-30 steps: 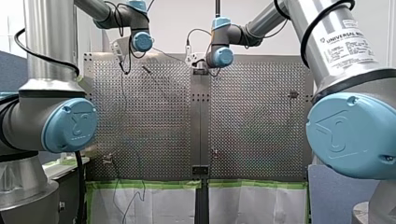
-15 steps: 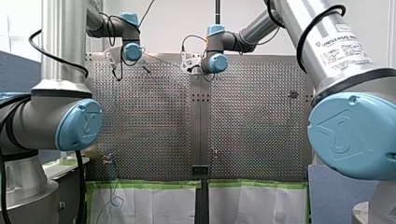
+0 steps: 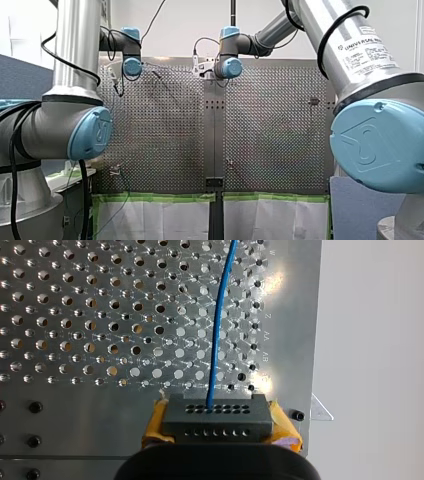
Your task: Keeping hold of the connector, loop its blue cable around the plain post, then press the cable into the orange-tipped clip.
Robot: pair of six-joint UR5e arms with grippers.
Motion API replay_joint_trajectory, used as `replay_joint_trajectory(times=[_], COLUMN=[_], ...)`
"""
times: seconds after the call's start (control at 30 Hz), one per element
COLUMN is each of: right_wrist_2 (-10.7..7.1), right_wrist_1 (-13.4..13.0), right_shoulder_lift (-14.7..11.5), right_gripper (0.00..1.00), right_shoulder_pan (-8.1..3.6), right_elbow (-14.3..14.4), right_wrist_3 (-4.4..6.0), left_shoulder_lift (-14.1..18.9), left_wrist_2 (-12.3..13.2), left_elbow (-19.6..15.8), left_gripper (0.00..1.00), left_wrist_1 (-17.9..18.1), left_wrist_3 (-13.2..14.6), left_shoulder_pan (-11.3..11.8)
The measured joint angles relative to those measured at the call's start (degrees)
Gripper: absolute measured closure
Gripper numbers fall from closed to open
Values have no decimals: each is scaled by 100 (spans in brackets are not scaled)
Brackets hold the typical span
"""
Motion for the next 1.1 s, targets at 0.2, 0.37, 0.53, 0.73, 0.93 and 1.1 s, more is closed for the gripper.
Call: replay_joint_trajectory(times=[0.2,0.37,0.53,0.73,0.93,1.1], right_wrist_2=[115,220,336,419,433,441], right_wrist_1=[-16,-5,19,103,269,385], right_shoulder_lift=[12,25,45,158,306,343], right_gripper=[100,100,100,100,100,100], right_shoulder_pan=[0,1,1,1,26,43], right_elbow=[0,-1,0,0,1,10], right_wrist_3=[2,8,2,-1,-2,-23], left_shoulder_lift=[-221,-250,-252,-263,-458,-629], left_wrist_2=[225,154,72,166,278,275], left_elbow=[-1,-12,-24,-100,-115,-117], left_gripper=[99,99,96,96,96,93], left_wrist_1=[33,22,-50,-46,-64,-120], left_wrist_3=[-46,-130,-164,-208,-268,-289], left_shoulder_pan=[-19,-24,-45,-111,-192,-247])
